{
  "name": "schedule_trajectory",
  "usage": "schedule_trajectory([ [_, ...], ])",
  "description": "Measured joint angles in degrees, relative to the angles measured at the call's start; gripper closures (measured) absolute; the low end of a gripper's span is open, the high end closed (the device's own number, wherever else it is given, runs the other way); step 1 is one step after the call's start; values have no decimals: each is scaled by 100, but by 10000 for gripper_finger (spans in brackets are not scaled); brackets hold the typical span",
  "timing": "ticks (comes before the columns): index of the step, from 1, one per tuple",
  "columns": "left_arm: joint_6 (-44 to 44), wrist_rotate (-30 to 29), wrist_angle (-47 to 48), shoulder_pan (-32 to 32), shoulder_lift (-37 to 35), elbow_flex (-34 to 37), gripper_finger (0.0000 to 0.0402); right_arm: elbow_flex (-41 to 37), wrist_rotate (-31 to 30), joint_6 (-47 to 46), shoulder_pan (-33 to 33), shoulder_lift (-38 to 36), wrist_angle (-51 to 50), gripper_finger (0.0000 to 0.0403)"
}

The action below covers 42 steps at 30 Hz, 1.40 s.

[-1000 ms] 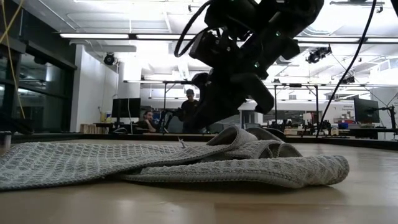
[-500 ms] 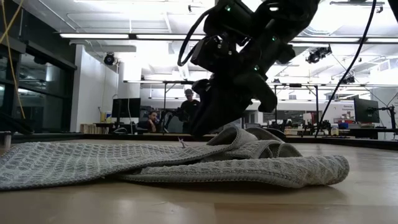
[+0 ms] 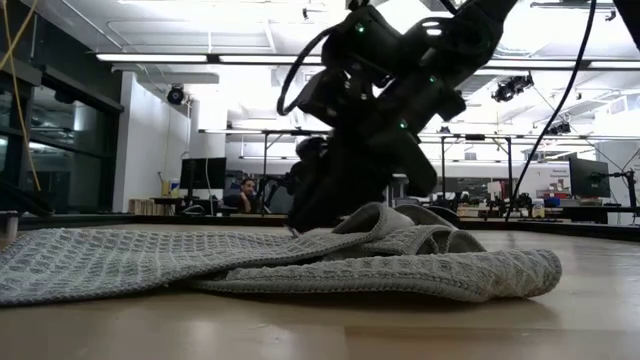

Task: Fold microfiber towels
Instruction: Fold the gray towel on the table

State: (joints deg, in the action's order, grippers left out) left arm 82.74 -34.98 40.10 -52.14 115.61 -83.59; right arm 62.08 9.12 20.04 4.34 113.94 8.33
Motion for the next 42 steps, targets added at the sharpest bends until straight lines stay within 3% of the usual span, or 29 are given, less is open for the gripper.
schedule_trajectory([
  [12, 4, 9, -31, 0, 0, 0, 329, 0, -107, 80, -76, -1, 87, 305],
  [42, 6, 10, -146, 0, -1, 0, 329, 14, 472, 62, -250, 326, 314, 306],
])
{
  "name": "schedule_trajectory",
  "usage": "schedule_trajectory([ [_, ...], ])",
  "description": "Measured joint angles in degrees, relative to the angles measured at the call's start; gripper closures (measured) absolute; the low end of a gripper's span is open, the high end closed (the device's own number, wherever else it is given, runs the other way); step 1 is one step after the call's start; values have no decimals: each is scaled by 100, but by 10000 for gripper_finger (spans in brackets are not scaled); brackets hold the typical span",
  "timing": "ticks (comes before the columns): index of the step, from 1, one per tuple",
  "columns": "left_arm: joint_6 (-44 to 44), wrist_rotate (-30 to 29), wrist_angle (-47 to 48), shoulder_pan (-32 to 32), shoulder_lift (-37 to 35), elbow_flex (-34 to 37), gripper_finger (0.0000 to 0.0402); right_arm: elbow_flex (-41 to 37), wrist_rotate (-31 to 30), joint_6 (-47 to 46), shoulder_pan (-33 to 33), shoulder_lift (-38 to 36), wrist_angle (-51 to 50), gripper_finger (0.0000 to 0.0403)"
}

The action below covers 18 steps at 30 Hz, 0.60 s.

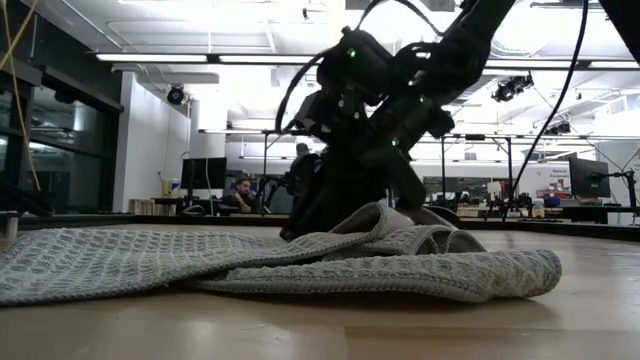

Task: Fold microfiber towels
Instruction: Fold the gray towel on the table

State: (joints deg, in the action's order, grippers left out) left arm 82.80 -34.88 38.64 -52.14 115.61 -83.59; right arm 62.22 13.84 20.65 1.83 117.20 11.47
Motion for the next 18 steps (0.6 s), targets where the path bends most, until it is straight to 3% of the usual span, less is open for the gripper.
schedule_trajectory([
  [18, 1, 132, -1, 0, 1, 0, 329, 12, -344, 22, 4, -86, -67, 306],
])
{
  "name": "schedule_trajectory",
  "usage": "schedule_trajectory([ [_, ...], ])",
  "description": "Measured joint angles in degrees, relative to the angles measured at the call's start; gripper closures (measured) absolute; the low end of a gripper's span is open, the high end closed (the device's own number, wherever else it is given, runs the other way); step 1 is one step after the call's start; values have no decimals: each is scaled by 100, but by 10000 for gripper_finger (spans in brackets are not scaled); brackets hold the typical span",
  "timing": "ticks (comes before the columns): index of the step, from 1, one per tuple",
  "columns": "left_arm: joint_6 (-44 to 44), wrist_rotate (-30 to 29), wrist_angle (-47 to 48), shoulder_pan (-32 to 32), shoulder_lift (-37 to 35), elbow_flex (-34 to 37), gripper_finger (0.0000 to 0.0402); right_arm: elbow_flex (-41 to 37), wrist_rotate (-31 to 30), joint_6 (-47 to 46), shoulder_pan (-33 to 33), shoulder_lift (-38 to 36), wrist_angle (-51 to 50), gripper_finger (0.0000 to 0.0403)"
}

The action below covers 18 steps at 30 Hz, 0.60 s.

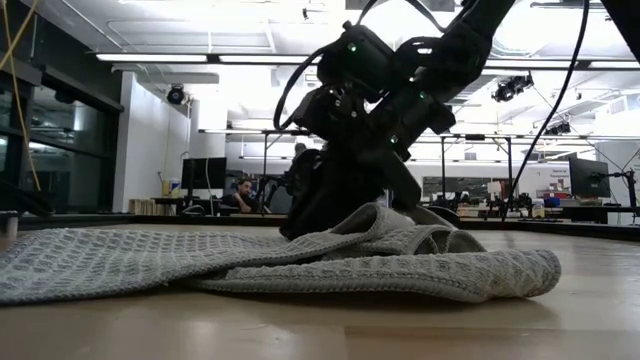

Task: Fold microfiber towels
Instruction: Fold the gray towel on the table

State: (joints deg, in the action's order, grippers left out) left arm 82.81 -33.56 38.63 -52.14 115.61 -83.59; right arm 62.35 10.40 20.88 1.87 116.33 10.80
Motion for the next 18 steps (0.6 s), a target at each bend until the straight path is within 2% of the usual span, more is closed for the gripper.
schedule_trajectory([
  [5, 0, -2, 0, 0, 0, 0, 329, 0, 4, -1, 24, 0, -81, 318],
  [14, -2, -2, 2, 0, 0, 0, 329, 2, 28, -1, 39, -7, -185, 390],
  [18, 0, -4, 2, 0, -1, -2, 329, 4, 19, -1, 39, -7, -191, 395],
])
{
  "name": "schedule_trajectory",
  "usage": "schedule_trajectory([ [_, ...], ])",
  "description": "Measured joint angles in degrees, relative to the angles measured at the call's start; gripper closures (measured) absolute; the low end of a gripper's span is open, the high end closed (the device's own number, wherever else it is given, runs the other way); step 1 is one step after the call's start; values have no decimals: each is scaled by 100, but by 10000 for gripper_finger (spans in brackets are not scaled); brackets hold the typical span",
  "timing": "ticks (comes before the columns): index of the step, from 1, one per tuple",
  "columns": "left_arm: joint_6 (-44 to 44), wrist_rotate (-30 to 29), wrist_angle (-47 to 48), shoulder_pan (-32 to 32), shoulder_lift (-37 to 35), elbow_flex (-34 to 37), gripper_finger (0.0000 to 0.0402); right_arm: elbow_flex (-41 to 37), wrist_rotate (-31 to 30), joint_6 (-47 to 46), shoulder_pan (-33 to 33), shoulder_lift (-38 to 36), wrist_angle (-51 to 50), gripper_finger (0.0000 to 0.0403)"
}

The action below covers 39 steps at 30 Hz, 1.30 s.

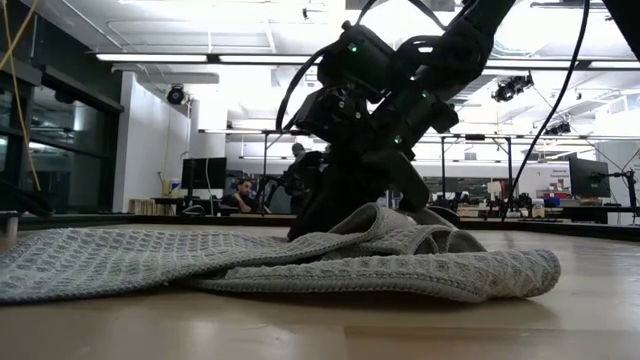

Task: Fold microfiber towels
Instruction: Fold the gray towel on the table

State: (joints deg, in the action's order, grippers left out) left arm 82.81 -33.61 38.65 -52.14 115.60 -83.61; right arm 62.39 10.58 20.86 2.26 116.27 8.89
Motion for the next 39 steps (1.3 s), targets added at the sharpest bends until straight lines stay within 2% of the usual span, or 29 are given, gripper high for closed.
schedule_trajectory([
  [14, -1, 0, 0, 0, 1, 1, 329, 0, -71, -24, 0, -1, 39, 386],
  [24, 0, 0, -12, 0, 1, 1, 329, -2, -331, -25, 13, -337, -214, 369],
  [35, -2, 0, -106, 0, 1, 1, 329, -4, -319, -125, 25, -404, -367, 374],
  [39, -28, -2, -114, 0, 1, 1, 329, -4, -321, -116, 26, -404, -361, 393],
])
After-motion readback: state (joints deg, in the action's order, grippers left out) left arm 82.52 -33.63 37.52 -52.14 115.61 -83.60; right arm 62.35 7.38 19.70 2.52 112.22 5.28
